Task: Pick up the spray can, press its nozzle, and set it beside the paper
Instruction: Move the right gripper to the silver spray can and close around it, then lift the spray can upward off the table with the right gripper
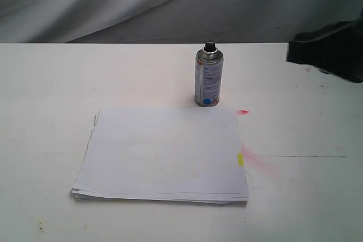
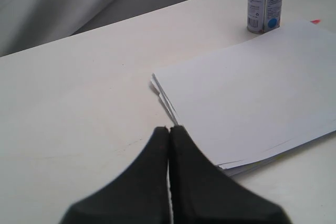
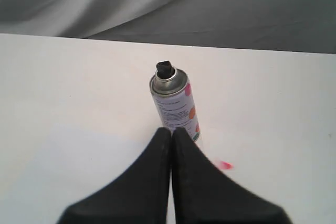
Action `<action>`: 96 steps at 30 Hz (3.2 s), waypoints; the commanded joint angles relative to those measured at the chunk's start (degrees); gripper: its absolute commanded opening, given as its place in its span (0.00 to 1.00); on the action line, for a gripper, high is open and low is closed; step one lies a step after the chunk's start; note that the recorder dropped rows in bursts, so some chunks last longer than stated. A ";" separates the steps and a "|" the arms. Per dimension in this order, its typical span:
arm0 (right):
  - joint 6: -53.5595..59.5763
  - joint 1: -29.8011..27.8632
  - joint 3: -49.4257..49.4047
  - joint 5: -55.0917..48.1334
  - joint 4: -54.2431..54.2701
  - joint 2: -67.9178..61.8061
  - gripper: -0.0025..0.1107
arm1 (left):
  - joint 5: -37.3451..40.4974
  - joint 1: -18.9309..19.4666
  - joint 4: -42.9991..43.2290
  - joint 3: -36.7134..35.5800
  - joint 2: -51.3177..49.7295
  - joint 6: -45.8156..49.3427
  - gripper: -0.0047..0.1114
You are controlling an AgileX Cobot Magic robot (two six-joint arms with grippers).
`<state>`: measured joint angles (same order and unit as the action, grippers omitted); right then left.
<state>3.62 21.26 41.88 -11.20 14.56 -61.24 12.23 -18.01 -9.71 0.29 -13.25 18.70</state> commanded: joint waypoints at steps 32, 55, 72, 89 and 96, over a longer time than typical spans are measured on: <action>-3.62 5.54 -7.72 75.52 -11.98 -55.16 0.68 | 0.06 -0.31 0.15 -0.29 0.19 -0.19 0.04; -3.62 5.42 6.22 61.21 -10.72 -59.99 0.80 | 0.06 -0.31 0.15 -0.29 0.19 -0.18 0.04; -1.62 5.05 19.81 61.51 -8.18 -71.23 0.80 | 0.06 -0.31 0.15 -0.29 0.19 -0.30 0.04; -0.69 4.17 24.22 59.74 -8.18 -74.01 0.73 | 0.06 -0.31 0.15 -0.29 0.19 -0.32 0.04; 0.05 4.17 24.22 59.74 -8.18 -74.01 0.46 | 0.06 -0.31 0.15 -0.29 0.19 -0.32 0.04</action>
<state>3.03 25.73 65.83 48.41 6.20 -135.22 12.23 -18.01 -9.71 0.29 -13.25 18.70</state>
